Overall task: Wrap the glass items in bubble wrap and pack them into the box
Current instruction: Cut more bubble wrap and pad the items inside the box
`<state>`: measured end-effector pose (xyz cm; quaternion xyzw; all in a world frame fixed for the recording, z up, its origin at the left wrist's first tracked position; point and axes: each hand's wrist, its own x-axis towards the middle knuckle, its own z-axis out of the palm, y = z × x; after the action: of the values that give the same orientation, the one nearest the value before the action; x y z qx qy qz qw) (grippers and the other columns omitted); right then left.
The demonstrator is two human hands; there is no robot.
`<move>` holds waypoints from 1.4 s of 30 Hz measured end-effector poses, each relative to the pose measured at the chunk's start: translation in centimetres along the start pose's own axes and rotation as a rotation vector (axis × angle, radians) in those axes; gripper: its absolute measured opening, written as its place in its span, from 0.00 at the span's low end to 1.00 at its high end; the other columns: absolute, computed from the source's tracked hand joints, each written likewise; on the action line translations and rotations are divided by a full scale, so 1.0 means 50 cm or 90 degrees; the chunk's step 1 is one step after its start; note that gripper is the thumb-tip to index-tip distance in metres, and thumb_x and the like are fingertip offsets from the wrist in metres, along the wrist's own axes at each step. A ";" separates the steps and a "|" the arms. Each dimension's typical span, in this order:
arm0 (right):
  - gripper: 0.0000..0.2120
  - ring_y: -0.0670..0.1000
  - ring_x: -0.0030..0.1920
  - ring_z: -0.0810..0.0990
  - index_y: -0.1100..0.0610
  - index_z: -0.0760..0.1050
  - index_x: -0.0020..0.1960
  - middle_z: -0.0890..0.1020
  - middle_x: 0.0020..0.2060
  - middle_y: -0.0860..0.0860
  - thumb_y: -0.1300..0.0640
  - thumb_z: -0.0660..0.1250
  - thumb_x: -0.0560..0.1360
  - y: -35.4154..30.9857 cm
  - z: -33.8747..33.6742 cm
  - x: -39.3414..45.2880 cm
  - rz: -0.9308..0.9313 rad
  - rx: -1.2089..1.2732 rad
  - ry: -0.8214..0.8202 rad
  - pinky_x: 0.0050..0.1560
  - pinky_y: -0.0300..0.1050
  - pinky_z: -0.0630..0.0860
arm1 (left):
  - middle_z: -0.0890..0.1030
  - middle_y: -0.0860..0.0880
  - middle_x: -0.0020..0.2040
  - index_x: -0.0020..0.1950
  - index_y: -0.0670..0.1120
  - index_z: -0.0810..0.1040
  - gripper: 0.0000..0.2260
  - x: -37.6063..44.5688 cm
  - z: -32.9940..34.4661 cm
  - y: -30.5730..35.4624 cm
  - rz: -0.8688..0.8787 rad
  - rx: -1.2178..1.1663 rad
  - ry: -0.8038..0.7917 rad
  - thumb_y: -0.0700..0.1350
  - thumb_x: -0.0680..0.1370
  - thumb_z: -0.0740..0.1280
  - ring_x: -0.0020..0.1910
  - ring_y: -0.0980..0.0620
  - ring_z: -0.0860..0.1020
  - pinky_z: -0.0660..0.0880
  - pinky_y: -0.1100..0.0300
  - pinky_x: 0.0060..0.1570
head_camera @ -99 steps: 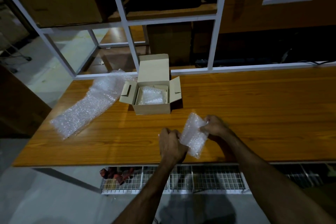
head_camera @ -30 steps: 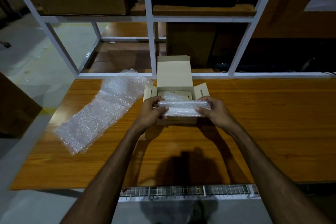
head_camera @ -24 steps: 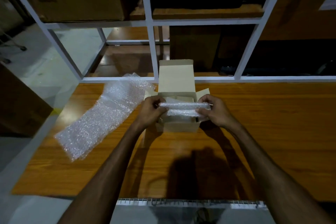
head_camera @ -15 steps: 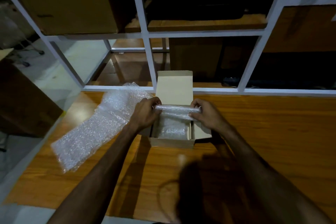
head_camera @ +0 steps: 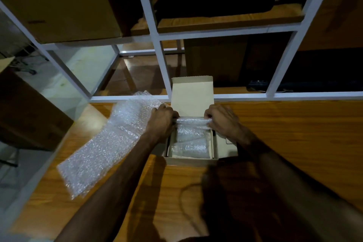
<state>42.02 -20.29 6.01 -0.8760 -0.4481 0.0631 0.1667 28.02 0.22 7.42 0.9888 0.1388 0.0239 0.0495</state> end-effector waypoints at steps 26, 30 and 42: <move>0.09 0.51 0.57 0.74 0.48 0.80 0.58 0.70 0.48 0.46 0.55 0.69 0.78 -0.013 0.028 -0.017 -0.030 -0.165 -0.019 0.57 0.55 0.59 | 0.76 0.44 0.68 0.70 0.44 0.76 0.19 0.005 0.033 -0.007 0.130 0.205 -0.054 0.48 0.80 0.71 0.67 0.43 0.71 0.69 0.46 0.67; 0.14 0.51 0.61 0.73 0.46 0.79 0.64 0.70 0.50 0.45 0.55 0.66 0.80 -0.006 0.036 -0.031 -0.033 -0.144 -0.027 0.63 0.58 0.60 | 0.77 0.44 0.71 0.78 0.49 0.68 0.27 -0.041 0.041 -0.011 0.153 0.118 -0.030 0.52 0.80 0.69 0.70 0.42 0.70 0.68 0.44 0.68; 0.15 0.51 0.63 0.72 0.41 0.74 0.68 0.78 0.61 0.47 0.50 0.65 0.81 -0.021 0.045 -0.033 -0.062 -0.200 -0.025 0.64 0.60 0.59 | 0.75 0.48 0.65 0.73 0.53 0.73 0.25 -0.019 0.052 -0.023 0.164 0.092 -0.061 0.59 0.78 0.68 0.64 0.45 0.68 0.67 0.42 0.61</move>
<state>39.66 -20.51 4.19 -0.8671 -0.4976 0.0012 0.0217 26.95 0.81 4.67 0.9994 0.0096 -0.0270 -0.0185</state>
